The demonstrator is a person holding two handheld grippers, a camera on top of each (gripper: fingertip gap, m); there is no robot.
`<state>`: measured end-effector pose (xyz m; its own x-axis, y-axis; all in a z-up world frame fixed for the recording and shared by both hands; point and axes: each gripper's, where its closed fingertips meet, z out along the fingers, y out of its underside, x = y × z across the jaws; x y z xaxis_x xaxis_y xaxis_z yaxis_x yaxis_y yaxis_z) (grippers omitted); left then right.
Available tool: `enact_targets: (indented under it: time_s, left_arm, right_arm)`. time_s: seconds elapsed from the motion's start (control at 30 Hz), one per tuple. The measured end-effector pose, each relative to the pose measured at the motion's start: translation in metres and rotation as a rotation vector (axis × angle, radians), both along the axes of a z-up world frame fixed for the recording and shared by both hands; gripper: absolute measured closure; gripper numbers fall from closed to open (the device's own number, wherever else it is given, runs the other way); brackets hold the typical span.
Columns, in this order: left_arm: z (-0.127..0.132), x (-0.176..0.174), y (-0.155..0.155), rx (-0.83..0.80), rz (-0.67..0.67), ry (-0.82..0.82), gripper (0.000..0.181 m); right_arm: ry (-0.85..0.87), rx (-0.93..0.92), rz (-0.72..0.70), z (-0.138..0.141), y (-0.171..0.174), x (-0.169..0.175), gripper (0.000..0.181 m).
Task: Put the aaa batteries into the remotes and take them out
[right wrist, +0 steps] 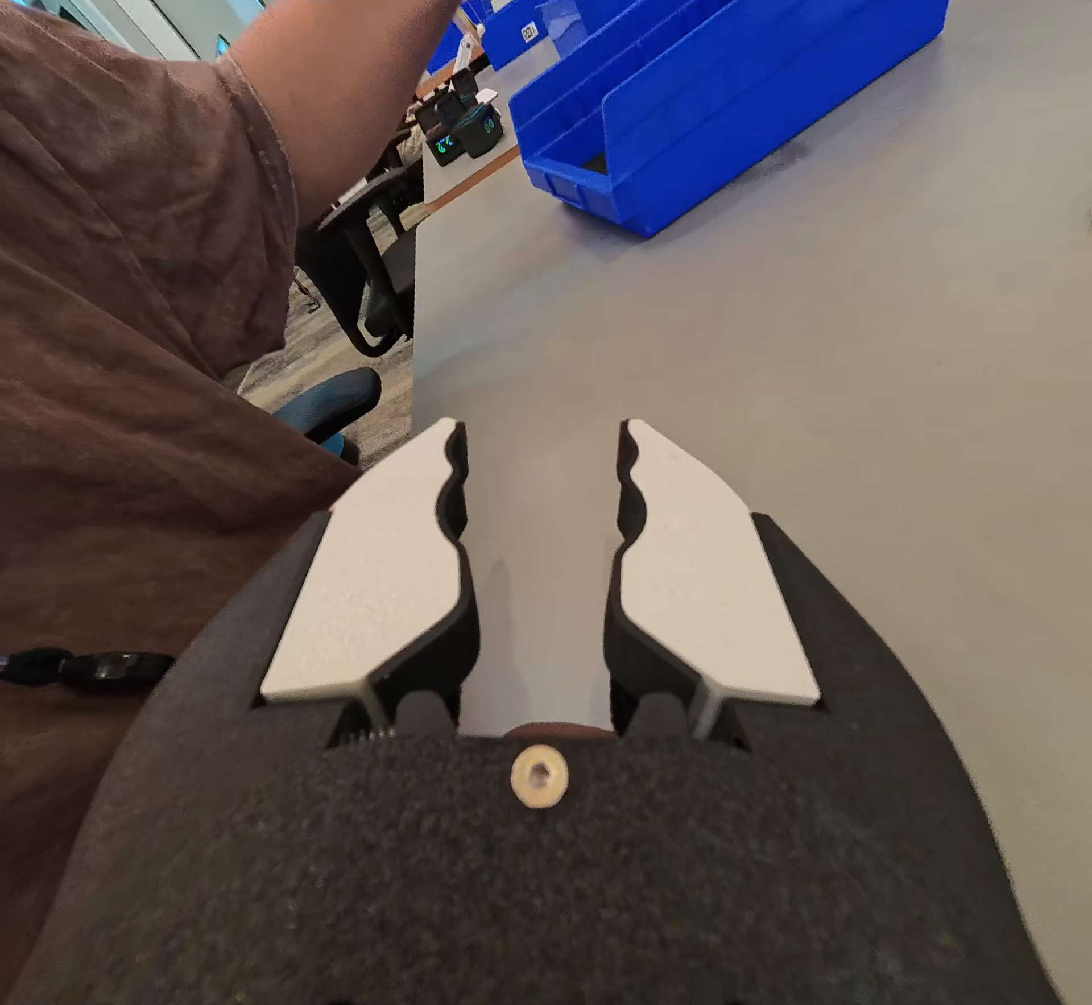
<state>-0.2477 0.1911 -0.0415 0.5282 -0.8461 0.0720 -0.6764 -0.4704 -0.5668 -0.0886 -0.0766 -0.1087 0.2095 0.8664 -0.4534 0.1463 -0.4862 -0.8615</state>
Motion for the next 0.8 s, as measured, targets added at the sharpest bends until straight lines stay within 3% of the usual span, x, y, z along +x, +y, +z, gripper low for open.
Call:
enact_targets:
  time_s: [0.1,0.23,0.3,0.4,0.8]
  left_arm:
    - [-0.030,0.080,-0.023,0.019,-0.311,0.162,0.171]
    - [-0.100,0.122,-0.010,-0.125,-0.407,0.402,0.171]
    - [-0.125,0.121,0.003,-0.169,-0.390,0.511,0.171]
    - [-0.142,0.113,0.003,-0.236,-0.383,0.581,0.171]
    - [-0.155,0.097,-0.008,-0.265,-0.366,0.630,0.171]
  right_arm:
    - [0.009,0.002,-0.004,0.002,0.000,0.001,0.133]
    - [-0.021,0.021,-0.009,-0.001,-0.001,0.002,0.134]
    - [-0.025,0.030,-0.008,0.000,-0.004,0.001,0.134]
    - [-0.027,0.036,-0.009,0.000,-0.008,0.001,0.134]
    - [-0.023,0.019,-0.019,-0.001,-0.011,0.007,0.134]
